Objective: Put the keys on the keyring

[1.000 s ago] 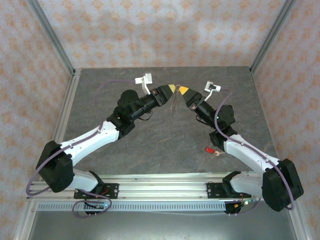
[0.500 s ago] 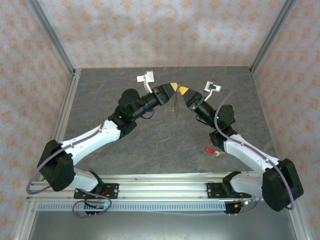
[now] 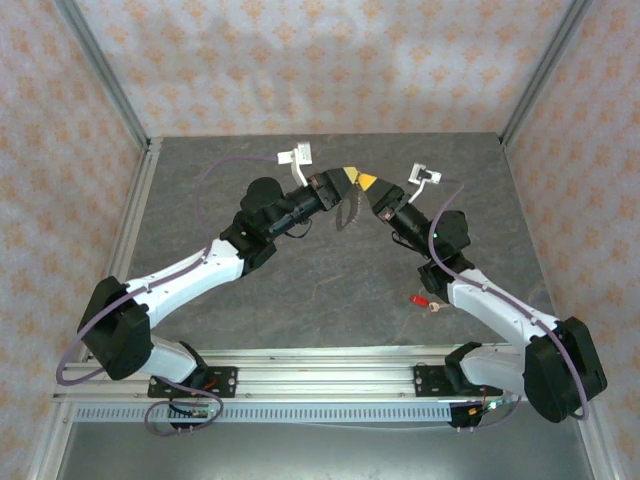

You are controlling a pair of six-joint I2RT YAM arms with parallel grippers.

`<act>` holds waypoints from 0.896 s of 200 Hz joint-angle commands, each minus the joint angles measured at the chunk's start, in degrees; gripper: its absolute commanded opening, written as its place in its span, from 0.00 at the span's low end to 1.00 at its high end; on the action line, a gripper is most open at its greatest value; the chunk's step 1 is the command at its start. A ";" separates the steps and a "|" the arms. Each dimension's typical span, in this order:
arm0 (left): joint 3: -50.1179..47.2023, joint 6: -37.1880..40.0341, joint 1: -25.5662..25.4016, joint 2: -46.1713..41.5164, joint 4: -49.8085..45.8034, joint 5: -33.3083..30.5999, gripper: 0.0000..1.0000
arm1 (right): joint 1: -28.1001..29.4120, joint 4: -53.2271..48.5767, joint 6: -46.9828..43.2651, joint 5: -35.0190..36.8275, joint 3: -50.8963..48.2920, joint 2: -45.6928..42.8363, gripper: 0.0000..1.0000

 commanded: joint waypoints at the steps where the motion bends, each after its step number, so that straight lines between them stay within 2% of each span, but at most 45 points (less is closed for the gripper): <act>1: 1.25 0.59 -0.73 -0.26 1.97 -0.35 0.15 | 0.40 3.65 -0.22 -0.65 -0.42 -0.52 0.00; 37: 1.17 0.60 -0.74 -0.17 1.97 -0.19 0.09 | 0.40 3.47 -0.31 -0.55 -0.39 -0.49 0.00; 57: 1.35 0.70 -0.81 -0.08 1.93 0.00 0.00 | 0.40 3.31 -0.31 -0.46 -0.41 -0.56 0.00; 88: 1.81 1.55 -0.97 0.05 0.77 0.43 0.00 | 0.33 1.10 -1.22 -0.44 0.18 -1.23 0.00; 102: 2.51 3.60 -0.92 -0.39 -1.55 1.07 0.00 | -0.59 -4.27 -3.49 0.76 0.47 -3.74 0.23; 107: 2.98 4.86 -0.92 -0.72 -2.83 1.28 0.00 | -1.28 -6.22 -4.15 1.25 0.39 -5.10 0.27; 127: 6.25 10.86 -0.51 -1.40 -9.32 5.18 0.00 | -5.92 -11.65 -5.28 1.37 -0.21 -9.70 0.31; 148: 11.64 17.29 0.69 -0.74 -17.06 12.03 0.00 | -10.51 -13.82 -4.62 -2.30 -0.04 -12.09 0.31; 179: 20.37 26.00 2.87 1.94 -28.97 20.49 0.00 | -11.71 -18.17 -7.23 -9.01 2.91 -13.26 0.31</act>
